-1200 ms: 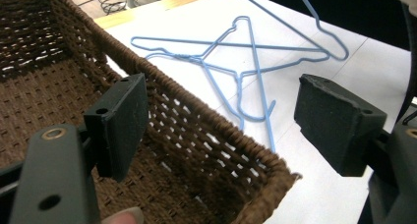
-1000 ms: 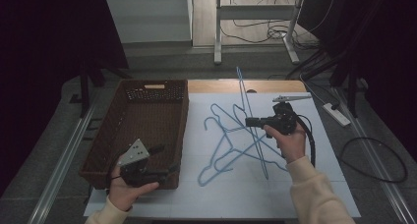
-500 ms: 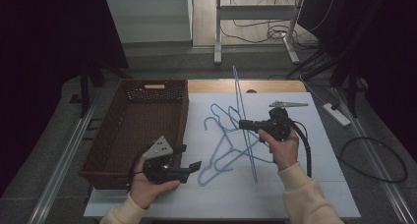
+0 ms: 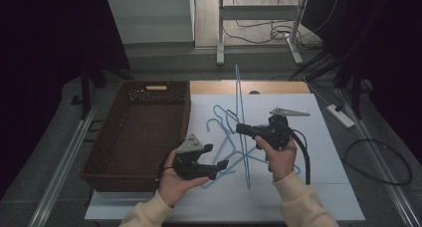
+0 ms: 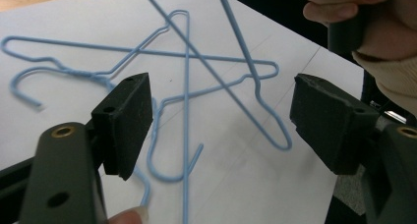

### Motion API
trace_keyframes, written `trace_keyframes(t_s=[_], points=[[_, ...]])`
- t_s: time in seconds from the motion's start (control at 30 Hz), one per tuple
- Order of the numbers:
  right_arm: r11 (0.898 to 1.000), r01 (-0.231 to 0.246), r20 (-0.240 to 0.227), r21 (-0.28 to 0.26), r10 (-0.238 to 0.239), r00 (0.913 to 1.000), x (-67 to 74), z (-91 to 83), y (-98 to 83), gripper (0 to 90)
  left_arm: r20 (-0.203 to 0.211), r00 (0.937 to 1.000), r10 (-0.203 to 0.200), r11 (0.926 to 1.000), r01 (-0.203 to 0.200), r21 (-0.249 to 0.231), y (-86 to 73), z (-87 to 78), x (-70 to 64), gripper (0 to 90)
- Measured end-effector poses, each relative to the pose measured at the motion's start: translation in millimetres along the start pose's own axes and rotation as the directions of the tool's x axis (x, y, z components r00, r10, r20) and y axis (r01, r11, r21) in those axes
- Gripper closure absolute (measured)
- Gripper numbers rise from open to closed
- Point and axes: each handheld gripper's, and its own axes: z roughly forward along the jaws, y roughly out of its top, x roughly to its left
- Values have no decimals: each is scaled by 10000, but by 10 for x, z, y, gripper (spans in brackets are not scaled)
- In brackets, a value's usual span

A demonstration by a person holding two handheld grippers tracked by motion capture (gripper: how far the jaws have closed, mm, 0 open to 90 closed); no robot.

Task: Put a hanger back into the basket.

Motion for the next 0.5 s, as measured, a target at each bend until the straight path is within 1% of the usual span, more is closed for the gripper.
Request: trace_keyframes(t_s=[0.1, 0.3, 0.37, 0.4, 0.47, 0.5], points=[[9999, 0, -4, -105, 0, 10000, 22, 14, -13, 878, 7, 10000, -87, 10000, 87, 29, 31, 153, -18, 266], [9993, -148, -7, -342, 148, 9999, 12, 15, -38, 878, 200, 9994, -276, 9996, 275, 46, 71, 375, -50, 310], [9989, -224, -50, -401, 222, 9997, 1, 16, -48, 878, 251, 9990, -361, 9993, 361, 26, 78, 442, -53, 332], [9988, -263, -79, -419, 260, 9996, -2, 17, -52, 878, 251, 9990, -361, 9993, 361, 26, 78, 442, -53, 344], [9985, -283, -95, -473, 279, 9996, -4, 20, -62, 879, 236, 9989, -402, 9992, 401, 34, 88, 524, -47, 394], [9985, -292, -117, -465, 287, 9995, -6, 23, -64, 878, 277, 9984, -485, 9988, 485, 24, 91, 547, -39, 416]])
